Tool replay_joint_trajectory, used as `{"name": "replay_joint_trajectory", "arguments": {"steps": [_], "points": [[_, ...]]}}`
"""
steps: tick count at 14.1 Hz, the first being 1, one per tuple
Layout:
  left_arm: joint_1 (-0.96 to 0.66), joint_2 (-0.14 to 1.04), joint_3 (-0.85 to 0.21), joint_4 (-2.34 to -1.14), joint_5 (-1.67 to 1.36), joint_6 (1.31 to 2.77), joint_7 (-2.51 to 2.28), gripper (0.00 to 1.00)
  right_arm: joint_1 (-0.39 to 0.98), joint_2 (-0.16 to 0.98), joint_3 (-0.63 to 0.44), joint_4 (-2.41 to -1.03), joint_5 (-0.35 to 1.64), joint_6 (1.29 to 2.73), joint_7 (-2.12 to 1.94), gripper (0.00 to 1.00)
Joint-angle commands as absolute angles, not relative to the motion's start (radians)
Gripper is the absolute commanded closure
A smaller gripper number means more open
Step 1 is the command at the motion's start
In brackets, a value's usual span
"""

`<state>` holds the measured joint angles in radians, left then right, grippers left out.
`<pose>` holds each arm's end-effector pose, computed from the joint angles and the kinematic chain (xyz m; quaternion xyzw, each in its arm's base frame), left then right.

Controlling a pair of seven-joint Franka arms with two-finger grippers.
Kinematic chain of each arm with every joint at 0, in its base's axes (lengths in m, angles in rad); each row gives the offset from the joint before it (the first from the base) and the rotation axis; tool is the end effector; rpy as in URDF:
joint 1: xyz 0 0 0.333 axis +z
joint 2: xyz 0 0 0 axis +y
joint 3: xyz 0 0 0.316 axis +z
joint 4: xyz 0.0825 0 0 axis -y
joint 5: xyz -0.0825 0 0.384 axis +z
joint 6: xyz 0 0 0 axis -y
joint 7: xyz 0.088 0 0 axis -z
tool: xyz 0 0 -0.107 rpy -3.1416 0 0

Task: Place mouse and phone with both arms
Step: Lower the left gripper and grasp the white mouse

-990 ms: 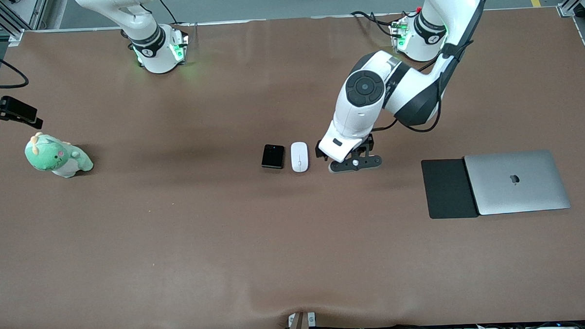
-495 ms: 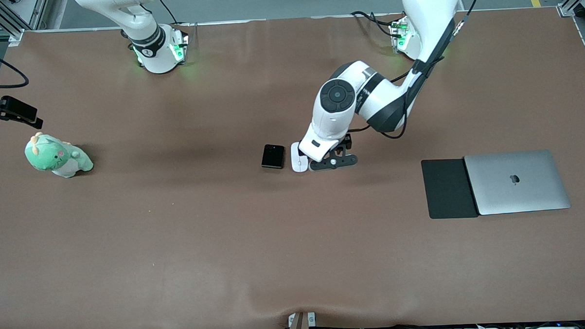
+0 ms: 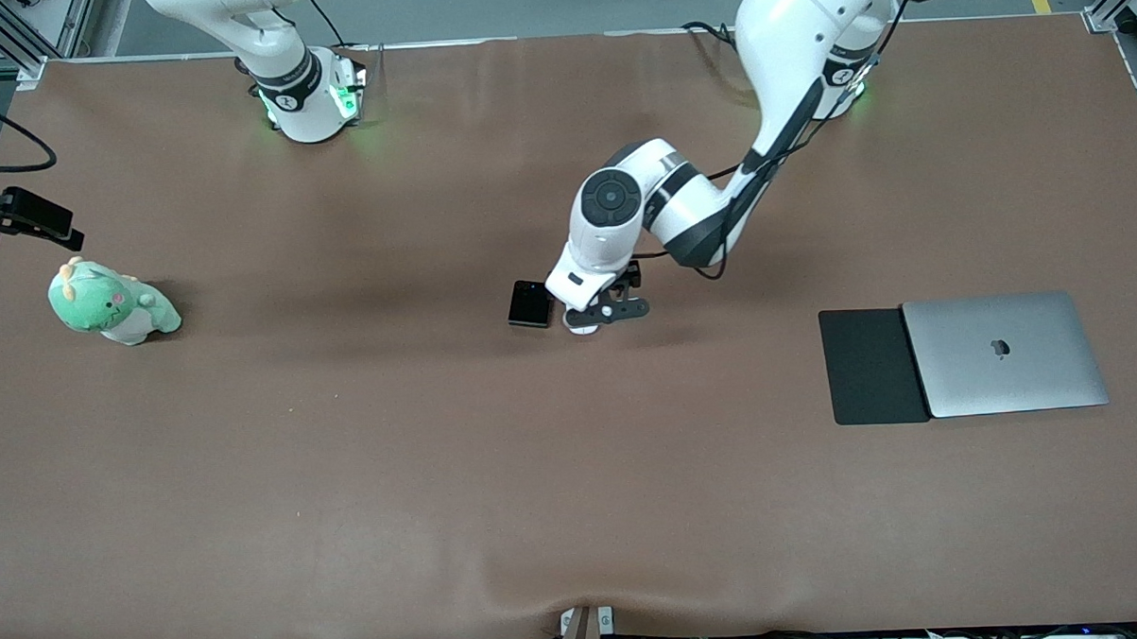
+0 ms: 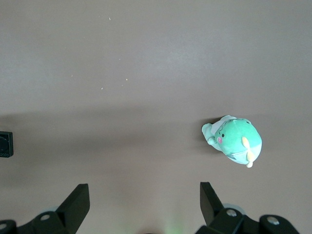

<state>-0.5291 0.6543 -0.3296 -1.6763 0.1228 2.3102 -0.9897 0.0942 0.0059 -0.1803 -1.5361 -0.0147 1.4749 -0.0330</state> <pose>0.4661 -0.4976 0.2396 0.9969 0.0569 -0.0372 0.0392 0.5443 -0.0484 0.6294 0.9990 -0.0270 -0.0339 0.0059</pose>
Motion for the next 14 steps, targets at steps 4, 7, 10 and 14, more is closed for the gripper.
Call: {"name": "replay_joint_trajectory", "arguments": {"steps": [4, 7, 10, 14], "points": [[-0.571, 0.738, -0.308, -1.635, 0.152, 2.37, -1.055, 0.0, 0.084, 0.015, -0.178, -1.519, -0.011, 1.465, -0.051, 0.0], [-0.571, 0.773, -0.308, -1.635, 0.213, 2.373, -1.083, 0.0, 0.084, 0.015, -0.178, -1.519, -0.009, 1.465, -0.049, 0.0], [-0.571, 0.798, -0.308, -1.635, 0.245, 2.375, -1.109, 0.0, 0.089, 0.015, -0.178, -1.52, -0.009, 1.465, -0.049, 0.0], [-0.58, 0.799, -0.307, -1.635, 0.248, 2.379, -1.146, 0.0, 0.116, 0.023, -0.178, -1.52, 0.006, 1.465, -0.045, 0.0]]}}
